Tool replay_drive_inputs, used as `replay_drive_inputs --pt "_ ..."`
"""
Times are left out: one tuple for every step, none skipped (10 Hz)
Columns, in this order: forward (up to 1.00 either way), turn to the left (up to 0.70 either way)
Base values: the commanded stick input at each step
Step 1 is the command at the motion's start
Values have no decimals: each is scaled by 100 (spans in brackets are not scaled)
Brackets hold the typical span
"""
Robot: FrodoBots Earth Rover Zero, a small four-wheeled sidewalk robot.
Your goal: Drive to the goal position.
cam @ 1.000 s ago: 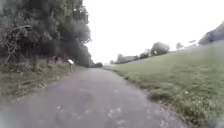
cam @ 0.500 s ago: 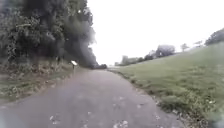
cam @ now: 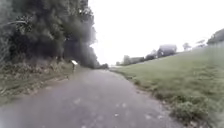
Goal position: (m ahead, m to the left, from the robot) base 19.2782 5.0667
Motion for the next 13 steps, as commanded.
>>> replay_drive_inputs --pt "70 27" --pt "70 26" --pt "70 14" --pt "70 3" --pt "70 0" --pt "70 0" --pt "70 0" --pt "70 0" --pt "70 0" --pt "70 0" --pt "70 0" --pt "70 0" --pt "70 0"
